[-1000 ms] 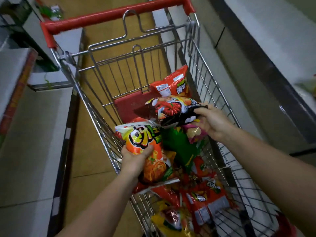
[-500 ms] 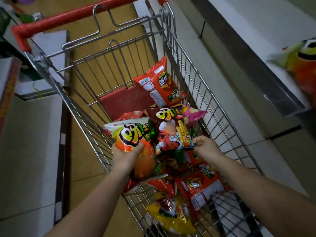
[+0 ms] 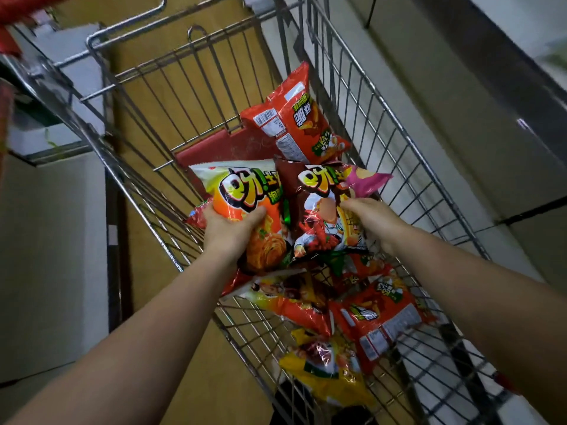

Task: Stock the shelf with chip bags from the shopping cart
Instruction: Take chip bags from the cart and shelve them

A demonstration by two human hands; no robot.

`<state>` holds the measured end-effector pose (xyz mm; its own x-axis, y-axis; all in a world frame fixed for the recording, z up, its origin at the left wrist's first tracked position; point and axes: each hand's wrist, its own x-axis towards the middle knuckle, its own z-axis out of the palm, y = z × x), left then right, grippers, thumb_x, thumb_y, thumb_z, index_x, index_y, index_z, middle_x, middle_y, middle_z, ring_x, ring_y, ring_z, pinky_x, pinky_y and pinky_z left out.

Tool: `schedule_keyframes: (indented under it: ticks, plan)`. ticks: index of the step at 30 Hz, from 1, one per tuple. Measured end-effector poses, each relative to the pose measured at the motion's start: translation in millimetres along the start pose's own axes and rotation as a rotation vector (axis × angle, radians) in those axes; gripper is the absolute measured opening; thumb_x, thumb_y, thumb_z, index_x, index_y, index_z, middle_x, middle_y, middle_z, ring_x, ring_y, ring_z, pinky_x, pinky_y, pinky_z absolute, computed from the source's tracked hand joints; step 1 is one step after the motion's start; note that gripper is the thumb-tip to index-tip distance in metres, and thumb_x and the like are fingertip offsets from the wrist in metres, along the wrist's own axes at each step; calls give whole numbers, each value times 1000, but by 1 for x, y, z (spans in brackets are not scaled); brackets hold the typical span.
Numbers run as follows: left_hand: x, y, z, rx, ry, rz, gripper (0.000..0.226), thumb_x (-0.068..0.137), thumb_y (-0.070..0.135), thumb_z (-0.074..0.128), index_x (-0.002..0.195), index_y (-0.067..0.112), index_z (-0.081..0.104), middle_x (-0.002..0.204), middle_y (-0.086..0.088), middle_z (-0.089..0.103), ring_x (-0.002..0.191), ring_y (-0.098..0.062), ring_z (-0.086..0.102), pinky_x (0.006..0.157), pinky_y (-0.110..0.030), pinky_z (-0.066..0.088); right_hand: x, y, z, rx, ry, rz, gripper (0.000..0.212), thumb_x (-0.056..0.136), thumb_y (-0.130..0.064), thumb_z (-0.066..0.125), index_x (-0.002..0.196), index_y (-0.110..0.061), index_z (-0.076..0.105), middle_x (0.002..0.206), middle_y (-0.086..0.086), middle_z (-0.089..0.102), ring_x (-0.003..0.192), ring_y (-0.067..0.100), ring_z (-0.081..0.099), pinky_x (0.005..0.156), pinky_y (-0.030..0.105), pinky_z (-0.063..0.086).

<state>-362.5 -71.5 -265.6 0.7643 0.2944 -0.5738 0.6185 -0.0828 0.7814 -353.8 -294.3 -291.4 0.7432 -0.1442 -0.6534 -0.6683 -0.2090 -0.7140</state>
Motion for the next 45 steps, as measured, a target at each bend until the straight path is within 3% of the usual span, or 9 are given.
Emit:
schedule_keyframes:
  ticks: [5,9,12,16,19,28,35,38,45]
  plan:
    - [8,3,0,26,-19,-15,88,77,29,77,144,17,23,133,-8,50,119,-30,52,95,-45,44,5,-14,12,129,-52,88,54,79,-49,62,123,-17,57,117,8,63,112,29,58,103,44,41]
    - [9,6,0,56,-21,-12,91,77,32,77,146,18,19,134,-7,49,121,-30,51,97,-44,42,12,-15,21,39,-65,92,97,76,-65,59,151,-22,14,156,2,20,142,26,21,112,46,20]
    - [6,5,-1,77,-7,-10,94,72,34,80,144,20,22,134,-8,50,120,-31,52,102,-49,43,7,-12,22,51,-63,139,113,59,-72,69,148,-21,23,152,4,30,138,27,30,111,49,25]
    - [-5,15,0,81,-2,42,97,72,35,81,145,20,20,135,-7,50,122,-30,51,104,-50,41,-5,-19,12,133,-71,126,113,38,-71,78,133,-16,48,123,9,61,113,26,58,96,42,45]
    - [-17,30,-2,70,-3,97,98,71,34,81,146,21,19,135,-7,49,123,-30,50,104,-50,41,-17,-32,2,227,-122,50,70,63,-54,76,120,-19,56,101,7,71,92,24,68,80,38,55]
    - [-81,87,-27,1,115,305,96,72,32,81,147,19,21,133,-6,51,118,-28,53,103,-48,43,-85,-103,-22,142,-177,-161,58,72,-51,70,116,-17,53,102,0,64,88,15,60,70,27,47]
    - [-145,143,-51,-119,220,456,90,70,33,83,141,17,30,128,-4,55,116,-25,55,100,-44,45,-155,-172,-41,75,-174,-396,67,58,-64,75,105,-19,57,114,4,64,102,23,61,95,41,48]
    - [-176,166,-60,-126,273,535,93,73,35,80,145,17,24,136,-6,49,123,-28,50,105,-46,40,-185,-195,-52,49,-201,-513,33,71,-53,71,88,-28,58,111,7,66,104,27,62,99,45,45]
    - [-236,219,-85,-196,344,723,97,71,38,80,146,16,23,133,-3,49,124,-26,49,105,-49,40,-257,-251,-76,4,-154,-781,53,71,-54,70,110,-21,61,107,6,69,97,26,66,93,44,50]
